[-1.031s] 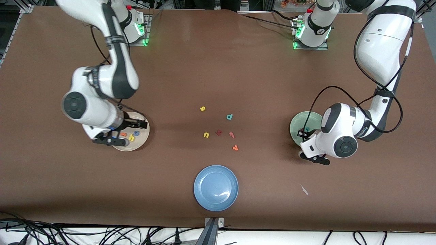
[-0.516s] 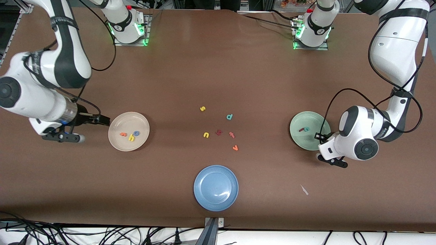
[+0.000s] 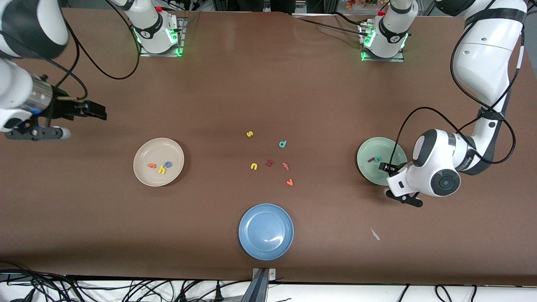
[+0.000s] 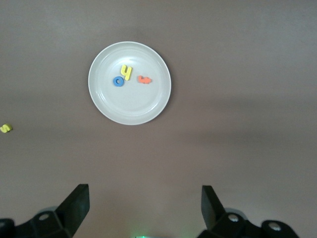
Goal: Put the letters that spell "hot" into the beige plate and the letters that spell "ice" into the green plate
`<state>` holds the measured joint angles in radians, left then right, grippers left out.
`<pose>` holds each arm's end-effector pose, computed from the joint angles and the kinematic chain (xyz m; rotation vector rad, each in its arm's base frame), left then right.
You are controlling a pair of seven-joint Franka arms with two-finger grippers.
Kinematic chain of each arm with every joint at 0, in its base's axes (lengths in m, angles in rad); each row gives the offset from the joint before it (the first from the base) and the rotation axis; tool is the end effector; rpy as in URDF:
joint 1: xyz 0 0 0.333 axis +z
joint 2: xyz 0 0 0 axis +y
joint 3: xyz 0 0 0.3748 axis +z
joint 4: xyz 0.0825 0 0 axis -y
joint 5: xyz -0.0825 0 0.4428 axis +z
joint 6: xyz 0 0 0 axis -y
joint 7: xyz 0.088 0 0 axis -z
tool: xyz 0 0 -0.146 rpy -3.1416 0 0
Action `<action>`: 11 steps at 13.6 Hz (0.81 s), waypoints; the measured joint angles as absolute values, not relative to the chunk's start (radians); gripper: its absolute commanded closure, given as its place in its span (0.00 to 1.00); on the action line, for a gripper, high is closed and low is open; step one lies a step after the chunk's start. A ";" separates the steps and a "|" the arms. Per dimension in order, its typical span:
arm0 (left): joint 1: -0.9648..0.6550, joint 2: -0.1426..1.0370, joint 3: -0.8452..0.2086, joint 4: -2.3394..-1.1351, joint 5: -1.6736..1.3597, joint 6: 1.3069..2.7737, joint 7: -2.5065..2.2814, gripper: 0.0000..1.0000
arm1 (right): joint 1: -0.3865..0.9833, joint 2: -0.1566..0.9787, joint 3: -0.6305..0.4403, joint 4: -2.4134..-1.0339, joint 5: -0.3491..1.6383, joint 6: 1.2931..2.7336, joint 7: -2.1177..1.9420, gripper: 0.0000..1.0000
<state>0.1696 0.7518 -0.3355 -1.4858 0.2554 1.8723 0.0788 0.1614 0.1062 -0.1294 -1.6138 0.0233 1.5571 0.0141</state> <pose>0.7491 -0.0624 0.1949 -3.0595 0.4826 0.4976 0.6343 0.0272 0.5549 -3.1254 -0.0249 0.2540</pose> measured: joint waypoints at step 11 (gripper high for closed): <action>0.160 0.530 -0.395 -1.346 0.255 1.722 0.042 0.00 | 0.079 -0.005 -0.130 -1.606 0.019 1.479 -0.011 0.00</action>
